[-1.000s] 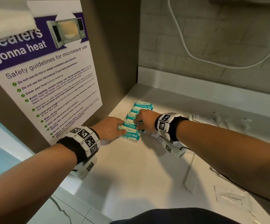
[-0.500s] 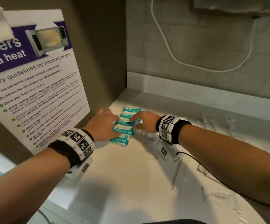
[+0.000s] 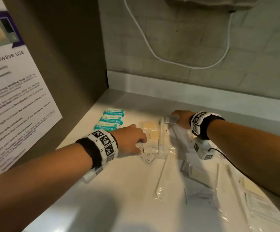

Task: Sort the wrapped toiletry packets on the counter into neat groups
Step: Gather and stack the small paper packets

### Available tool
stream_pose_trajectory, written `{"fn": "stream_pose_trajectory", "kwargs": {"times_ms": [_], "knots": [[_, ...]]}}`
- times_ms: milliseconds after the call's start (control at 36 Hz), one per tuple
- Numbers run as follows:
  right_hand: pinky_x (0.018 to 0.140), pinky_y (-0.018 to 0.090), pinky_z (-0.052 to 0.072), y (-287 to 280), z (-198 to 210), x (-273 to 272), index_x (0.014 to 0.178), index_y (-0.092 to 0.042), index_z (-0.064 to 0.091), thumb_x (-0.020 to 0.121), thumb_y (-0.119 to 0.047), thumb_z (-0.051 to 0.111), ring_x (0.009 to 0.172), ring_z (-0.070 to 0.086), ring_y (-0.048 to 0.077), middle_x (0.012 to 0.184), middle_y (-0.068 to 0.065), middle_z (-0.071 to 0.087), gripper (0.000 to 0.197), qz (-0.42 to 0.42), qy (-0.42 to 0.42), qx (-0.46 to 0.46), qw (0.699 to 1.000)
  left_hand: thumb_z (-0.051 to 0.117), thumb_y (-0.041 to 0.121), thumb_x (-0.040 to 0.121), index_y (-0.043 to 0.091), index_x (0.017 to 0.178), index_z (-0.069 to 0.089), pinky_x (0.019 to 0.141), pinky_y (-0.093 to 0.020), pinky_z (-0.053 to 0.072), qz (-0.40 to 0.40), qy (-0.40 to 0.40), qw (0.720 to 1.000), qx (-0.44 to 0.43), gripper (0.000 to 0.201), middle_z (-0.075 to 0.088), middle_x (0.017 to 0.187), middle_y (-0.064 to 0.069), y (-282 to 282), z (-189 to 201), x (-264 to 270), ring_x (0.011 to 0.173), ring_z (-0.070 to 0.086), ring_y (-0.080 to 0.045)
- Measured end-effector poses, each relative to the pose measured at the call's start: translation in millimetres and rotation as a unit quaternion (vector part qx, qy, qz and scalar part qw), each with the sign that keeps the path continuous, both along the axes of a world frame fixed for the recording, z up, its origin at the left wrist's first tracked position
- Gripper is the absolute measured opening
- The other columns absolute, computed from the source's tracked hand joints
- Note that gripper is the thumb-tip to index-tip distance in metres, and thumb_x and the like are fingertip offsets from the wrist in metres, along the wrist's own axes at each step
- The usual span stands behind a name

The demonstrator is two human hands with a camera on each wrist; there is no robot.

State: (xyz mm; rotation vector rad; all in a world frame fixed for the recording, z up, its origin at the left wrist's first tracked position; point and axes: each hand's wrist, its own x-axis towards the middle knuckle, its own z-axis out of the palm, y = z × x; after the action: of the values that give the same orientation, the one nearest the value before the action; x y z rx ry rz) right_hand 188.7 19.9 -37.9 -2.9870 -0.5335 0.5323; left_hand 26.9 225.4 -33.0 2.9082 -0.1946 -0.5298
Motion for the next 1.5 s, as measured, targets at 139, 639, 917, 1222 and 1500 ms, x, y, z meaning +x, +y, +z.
{"fn": "stream_pose_trajectory", "kwargs": {"times_ms": [139, 639, 917, 1222, 1500], "knots": [[0.106, 0.034, 0.037, -0.5, -12.3, 13.1, 0.146, -0.018, 0.035, 0.098, -0.014, 0.044, 0.132, 0.046, 0.032, 0.148, 0.01, 0.043, 0.049, -0.005, 0.004, -0.01, 1.0, 0.07, 0.046, 0.083, 0.026, 0.129, 0.056, 0.092, -0.031, 0.048, 0.01, 0.006, 1.0, -0.019, 0.052, 0.05, 0.121, 0.008, -9.6, -6.3, 7.5, 0.102, 0.055, -0.015], [0.086, 0.031, 0.044, -11.6, 2.7, -0.7, 0.12, -0.008, 0.058, 0.084, -0.02, 0.071, 0.111, 0.057, 0.029, 0.123, 0.009, 0.061, 0.04, 0.015, -0.041, -0.004, 0.999, 0.073, 0.038, 0.081, 0.023, 0.102, 0.064, 0.081, -0.031, 0.052, 0.044, 0.028, 0.998, -0.025, 0.029, 0.064, 0.107, 0.004, -20.9, 1.8, 10.9, 0.091, 0.06, -0.015], [0.074, 0.032, 0.045, -46.5, 34.8, -45.8, 0.116, -0.014, 0.051, 0.088, -0.017, 0.063, 0.089, 0.058, 0.025, 0.108, 0.009, 0.063, 0.031, 0.019, -0.025, 0.108, 0.994, 0.059, 0.032, 0.093, 0.022, 0.109, 0.064, 0.067, -0.025, 0.041, 0.013, -0.014, 1.0, -0.013, 0.019, 0.065, 0.106, 0.002, -12.0, 23.1, -2.1, 0.084, 0.056, -0.013], [0.069, 0.03, 0.051, -135.6, 33.6, -103.7, 0.12, -0.011, 0.049, 0.088, -0.017, 0.063, 0.079, 0.058, 0.019, 0.096, 0.001, 0.056, 0.036, -0.072, -0.004, 0.172, 0.982, 0.062, 0.025, 0.093, 0.031, 0.12, 0.053, 0.057, -0.014, 0.037, -0.094, -0.088, 0.98, -0.152, 0.029, 0.061, 0.103, 0.011, -104.5, 51.0, 9.3, 0.071, 0.053, 0.002], [0.064, 0.026, 0.044, -237.5, 32.4, -144.7, 0.075, -0.017, 0.056, 0.073, -0.032, 0.076, 0.068, 0.055, 0.016, 0.071, -0.004, 0.059, 0.026, -0.05, 0.104, 0.021, 0.993, 0.064, 0.023, 0.09, 0.026, 0.105, 0.059, 0.066, -0.025, 0.044, -0.106, -0.107, 0.975, -0.161, 0.016, 0.066, 0.104, 0.005, -199.9, 31.1, 31.8, 0.085, 0.06, -0.014]]}}
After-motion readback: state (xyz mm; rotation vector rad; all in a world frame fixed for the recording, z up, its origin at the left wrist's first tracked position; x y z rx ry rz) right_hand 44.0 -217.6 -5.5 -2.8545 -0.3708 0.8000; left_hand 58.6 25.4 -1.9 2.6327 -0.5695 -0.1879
